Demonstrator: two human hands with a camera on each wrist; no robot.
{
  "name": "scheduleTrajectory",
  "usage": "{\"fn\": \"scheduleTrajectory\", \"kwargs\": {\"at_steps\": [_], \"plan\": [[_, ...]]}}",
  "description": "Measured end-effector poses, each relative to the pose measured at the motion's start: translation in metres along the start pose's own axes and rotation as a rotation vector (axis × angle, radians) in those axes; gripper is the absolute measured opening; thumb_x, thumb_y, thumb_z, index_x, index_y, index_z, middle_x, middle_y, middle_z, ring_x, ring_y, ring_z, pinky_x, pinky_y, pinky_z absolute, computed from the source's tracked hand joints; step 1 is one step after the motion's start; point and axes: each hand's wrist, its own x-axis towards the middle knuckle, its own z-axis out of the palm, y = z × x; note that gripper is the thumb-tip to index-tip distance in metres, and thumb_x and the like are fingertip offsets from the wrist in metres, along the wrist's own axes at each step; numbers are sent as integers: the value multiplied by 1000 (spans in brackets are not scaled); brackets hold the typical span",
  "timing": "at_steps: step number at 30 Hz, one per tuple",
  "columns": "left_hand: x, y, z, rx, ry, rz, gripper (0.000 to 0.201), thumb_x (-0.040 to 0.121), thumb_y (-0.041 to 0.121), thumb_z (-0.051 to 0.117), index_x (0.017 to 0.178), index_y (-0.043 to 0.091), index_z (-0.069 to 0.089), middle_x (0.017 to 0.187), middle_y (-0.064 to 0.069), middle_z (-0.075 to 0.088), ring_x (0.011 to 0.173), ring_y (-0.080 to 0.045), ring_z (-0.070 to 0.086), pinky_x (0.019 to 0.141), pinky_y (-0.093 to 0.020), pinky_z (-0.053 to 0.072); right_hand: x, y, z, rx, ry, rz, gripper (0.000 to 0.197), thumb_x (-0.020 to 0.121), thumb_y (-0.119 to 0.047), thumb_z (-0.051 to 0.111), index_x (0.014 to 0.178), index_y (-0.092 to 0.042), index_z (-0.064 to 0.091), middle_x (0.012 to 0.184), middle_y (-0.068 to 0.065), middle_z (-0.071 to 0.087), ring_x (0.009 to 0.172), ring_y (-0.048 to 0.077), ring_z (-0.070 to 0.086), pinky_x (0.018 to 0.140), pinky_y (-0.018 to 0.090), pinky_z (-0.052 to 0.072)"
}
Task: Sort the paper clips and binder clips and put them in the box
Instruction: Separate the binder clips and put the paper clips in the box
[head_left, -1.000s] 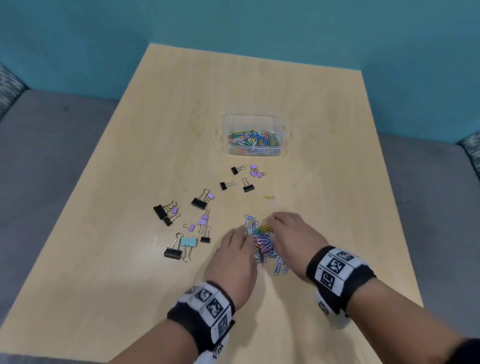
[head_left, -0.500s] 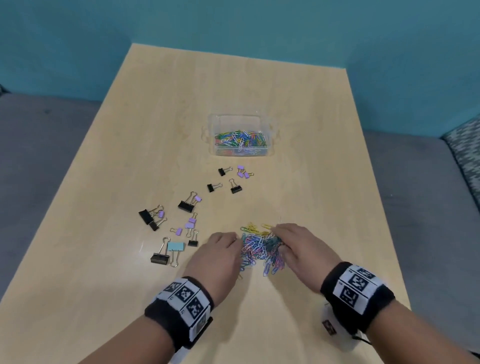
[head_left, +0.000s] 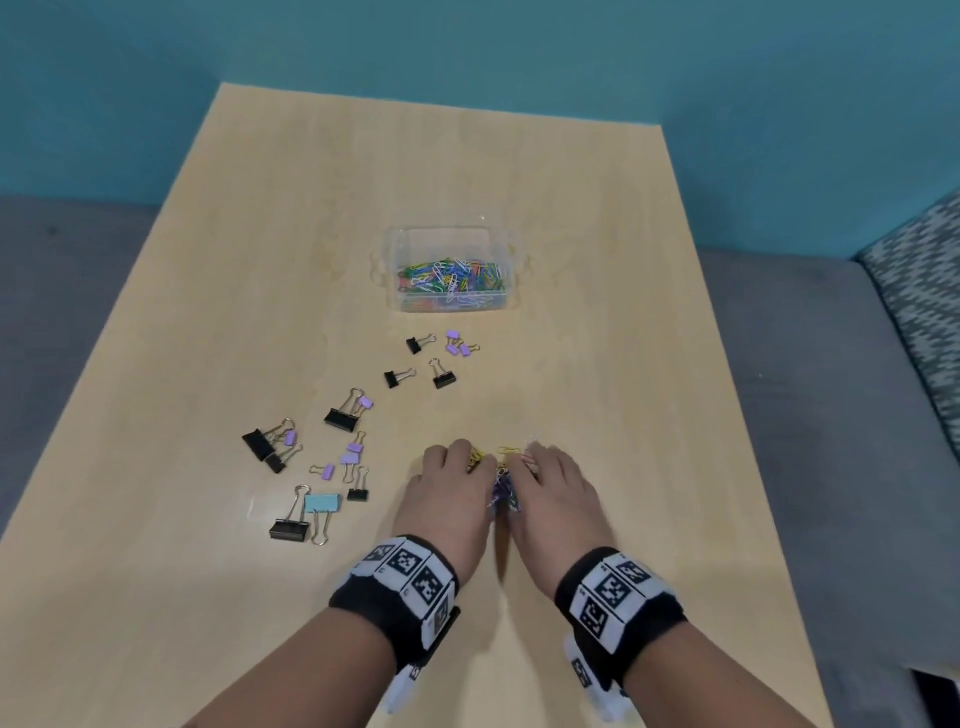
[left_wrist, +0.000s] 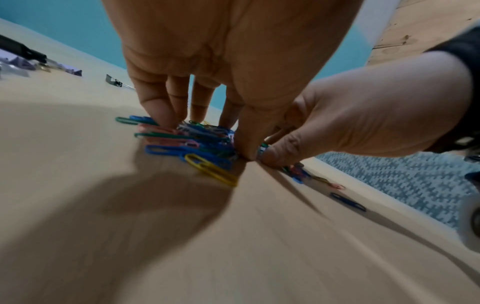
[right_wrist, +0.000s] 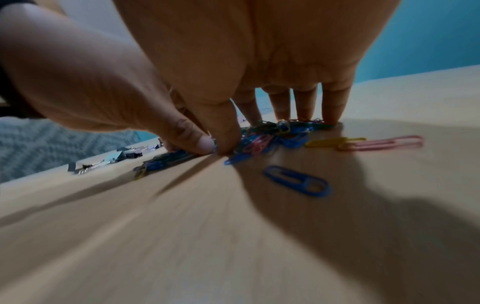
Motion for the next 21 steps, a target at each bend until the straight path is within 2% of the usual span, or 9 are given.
{"fn": "scheduleTrajectory", "kwargs": {"at_steps": [2,4,7,11,13,16,18,21], "plan": [[3,1,-2,-4,6,12,34,87,19,49,120,23,48,124,-4,42,108,-27,37,86,-36,45,2,-3,-5,-32,32,-25,45,82,-14,56,126,-20,48,133,6,48,121,30,42,93,40,44],[6,3,-4,-12,-4,27,28,87,12,44,112,21,51,118,-4,43,104,-26,38,83,-32,42,4,-6,-10,-67,12,-57,40,78,-7,52,117,-16,52,121,7,52,107,30,46,83,38,45],[9,4,-7,-13,-33,43,25,87,8,42,107,19,51,114,-5,42,100,-25,39,79,-29,35,6,-8,-19,-99,-49,-77,38,77,-2,49,114,-13,50,117,9,48,104,30,43,80,36,42],[11,3,-11,-51,-45,28,20,89,11,40,103,19,52,108,-5,44,87,-21,37,72,-29,34,9,-8,-28,-83,-102,-69,40,77,2,49,114,-14,45,117,8,44,105,27,40,78,31,38],[11,4,-14,-76,-57,10,20,88,10,39,101,18,53,103,-4,45,81,-19,31,67,-30,30,11,-7,-32,-79,-122,-78,41,78,1,53,115,-14,45,116,8,44,104,27,42,78,30,36],[13,6,-19,-123,-48,-30,18,86,7,41,92,17,54,89,-2,40,75,-19,33,63,-30,27,13,-5,-36,-72,-156,-84,42,78,-1,59,115,-14,44,115,7,45,102,27,44,77,31,36],[13,6,-21,-176,-43,-64,15,84,7,44,89,16,55,85,0,38,72,-20,38,60,-31,29,14,-4,-39,-38,-161,-78,37,79,2,54,111,-14,45,112,7,46,96,26,45,72,31,35],[15,4,-24,-242,-40,-111,14,83,8,46,86,16,57,84,1,43,70,-20,44,59,-31,34,18,-3,-44,30,-165,-38,25,81,2,48,92,-19,40,98,5,44,80,23,39,64,32,30]]}}
